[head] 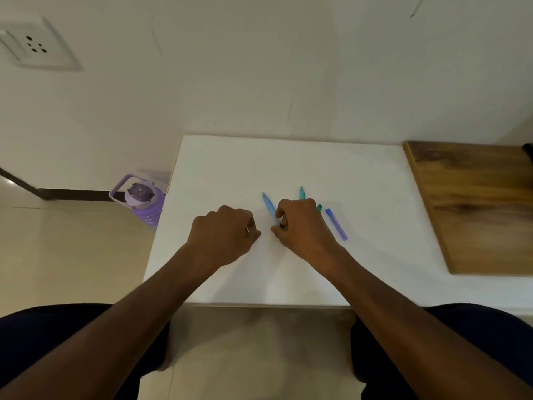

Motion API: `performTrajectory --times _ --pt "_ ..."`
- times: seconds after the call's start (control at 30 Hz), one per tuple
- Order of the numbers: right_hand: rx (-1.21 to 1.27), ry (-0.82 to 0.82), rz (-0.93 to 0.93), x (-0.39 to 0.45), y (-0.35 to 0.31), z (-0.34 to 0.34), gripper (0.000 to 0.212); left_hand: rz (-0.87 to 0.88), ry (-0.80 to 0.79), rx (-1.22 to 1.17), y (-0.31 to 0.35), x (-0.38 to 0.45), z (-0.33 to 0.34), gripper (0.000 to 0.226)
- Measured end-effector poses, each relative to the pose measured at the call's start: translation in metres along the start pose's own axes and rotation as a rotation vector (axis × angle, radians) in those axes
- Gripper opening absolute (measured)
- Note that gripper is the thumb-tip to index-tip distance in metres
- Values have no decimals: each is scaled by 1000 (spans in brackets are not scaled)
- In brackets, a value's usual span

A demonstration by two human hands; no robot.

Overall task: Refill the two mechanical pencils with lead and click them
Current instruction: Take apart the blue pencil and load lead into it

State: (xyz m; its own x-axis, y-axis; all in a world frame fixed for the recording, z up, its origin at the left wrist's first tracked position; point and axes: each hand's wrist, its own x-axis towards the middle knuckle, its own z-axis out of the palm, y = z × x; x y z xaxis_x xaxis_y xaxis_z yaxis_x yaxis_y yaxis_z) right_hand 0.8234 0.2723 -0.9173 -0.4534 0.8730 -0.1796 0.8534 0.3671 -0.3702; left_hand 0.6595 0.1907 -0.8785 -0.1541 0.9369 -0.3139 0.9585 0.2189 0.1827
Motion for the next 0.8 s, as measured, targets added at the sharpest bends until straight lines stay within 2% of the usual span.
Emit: performTrajectory --times 0.1,0.17,0.27,0.33,0.4,0.57,0.8 --pt "84 30 51 -1 0 -2 32 -64 10 -111 -6 4 4 36" --pt "323 78 84 -5 -3 -9 26 -94 75 -231 -10 5 5 41" --pt "629 0 53 -15 -15 -20 18 -73 174 -618 -12 9 2 38" --pt "665 -74 27 -22 -19 -21 19 -73 206 -862 -9 10 -1 30" --pt "672 -102 36 -25 -20 -23 20 -86 227 -987 -5 10 -1 25" --pt "785 67 118 -11 -15 -43 22 -54 213 -995 -1 10 4 22" --pt "909 -59 215 -1 -19 -46 17 46 127 -916 -1 8 13 7"
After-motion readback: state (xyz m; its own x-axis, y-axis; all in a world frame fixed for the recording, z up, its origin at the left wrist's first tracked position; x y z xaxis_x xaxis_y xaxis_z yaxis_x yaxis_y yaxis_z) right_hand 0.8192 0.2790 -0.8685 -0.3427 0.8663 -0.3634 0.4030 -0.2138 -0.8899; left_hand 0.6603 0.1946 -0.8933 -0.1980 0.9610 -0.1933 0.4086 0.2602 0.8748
